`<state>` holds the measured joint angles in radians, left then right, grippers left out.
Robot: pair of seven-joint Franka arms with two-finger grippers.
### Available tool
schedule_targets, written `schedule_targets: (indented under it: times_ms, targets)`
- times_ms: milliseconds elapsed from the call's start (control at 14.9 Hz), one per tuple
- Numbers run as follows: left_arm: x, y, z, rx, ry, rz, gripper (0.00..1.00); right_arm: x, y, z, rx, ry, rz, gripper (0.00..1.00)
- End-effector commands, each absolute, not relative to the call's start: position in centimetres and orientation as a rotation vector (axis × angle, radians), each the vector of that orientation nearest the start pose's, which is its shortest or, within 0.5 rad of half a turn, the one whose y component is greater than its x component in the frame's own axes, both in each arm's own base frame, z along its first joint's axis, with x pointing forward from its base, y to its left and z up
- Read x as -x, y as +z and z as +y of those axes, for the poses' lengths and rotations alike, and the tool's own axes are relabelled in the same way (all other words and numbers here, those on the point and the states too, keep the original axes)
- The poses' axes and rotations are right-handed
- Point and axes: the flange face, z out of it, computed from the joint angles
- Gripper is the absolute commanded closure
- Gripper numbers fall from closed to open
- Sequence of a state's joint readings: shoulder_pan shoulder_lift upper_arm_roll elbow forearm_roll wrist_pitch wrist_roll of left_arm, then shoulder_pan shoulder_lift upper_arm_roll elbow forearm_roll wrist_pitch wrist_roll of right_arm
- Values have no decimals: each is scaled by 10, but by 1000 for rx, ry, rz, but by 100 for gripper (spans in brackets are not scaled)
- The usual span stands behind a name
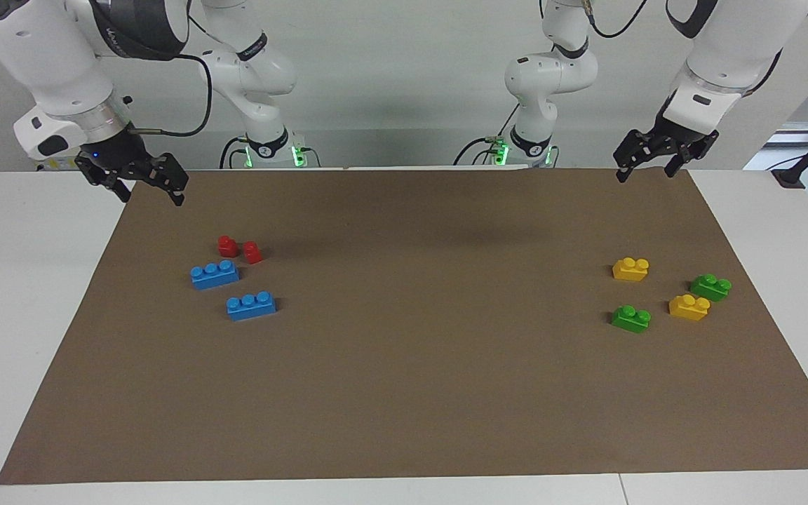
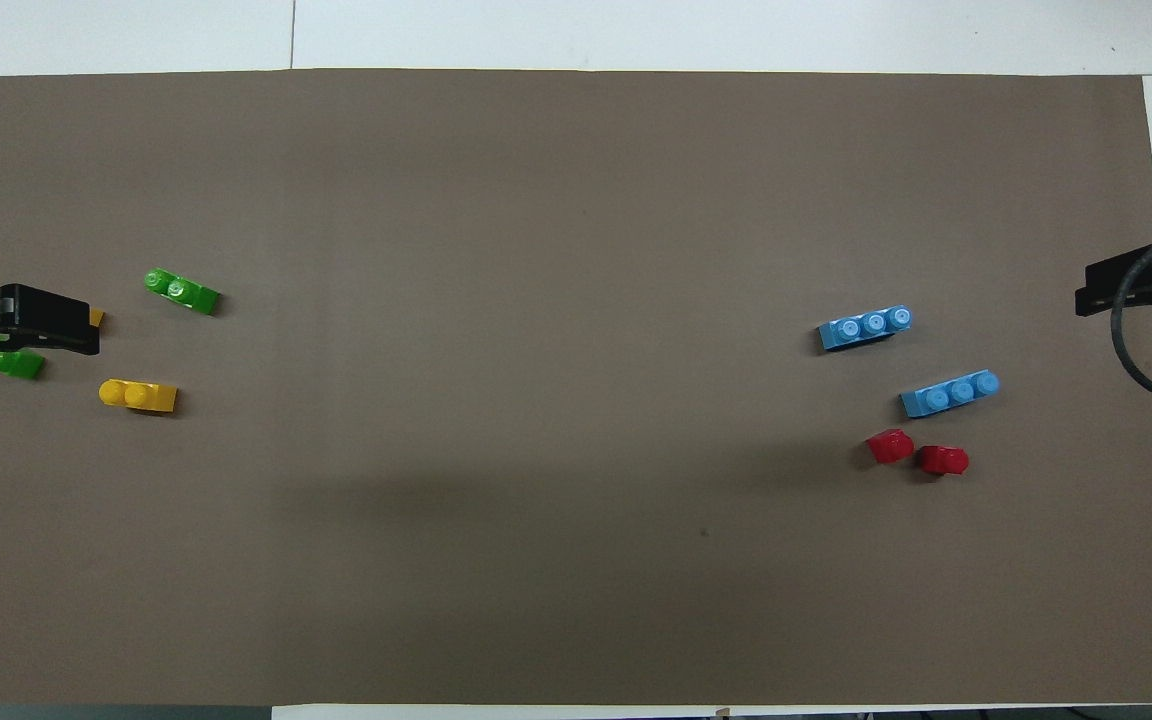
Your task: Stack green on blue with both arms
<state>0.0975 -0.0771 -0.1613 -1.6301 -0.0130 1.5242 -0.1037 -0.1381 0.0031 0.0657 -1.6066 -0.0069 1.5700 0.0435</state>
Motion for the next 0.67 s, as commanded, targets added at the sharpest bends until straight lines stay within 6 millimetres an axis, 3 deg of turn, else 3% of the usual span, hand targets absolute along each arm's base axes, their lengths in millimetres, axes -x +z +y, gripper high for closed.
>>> schedule_targets:
  times_ms: [0,602]
  targets:
    - [-520,641,-40,3148,49,-29,0,-548,606,-42,3168,57,164,0]
    - [-520,641,-39,3149,41,-31,0,-547,606,-43,3168,57,167,0]
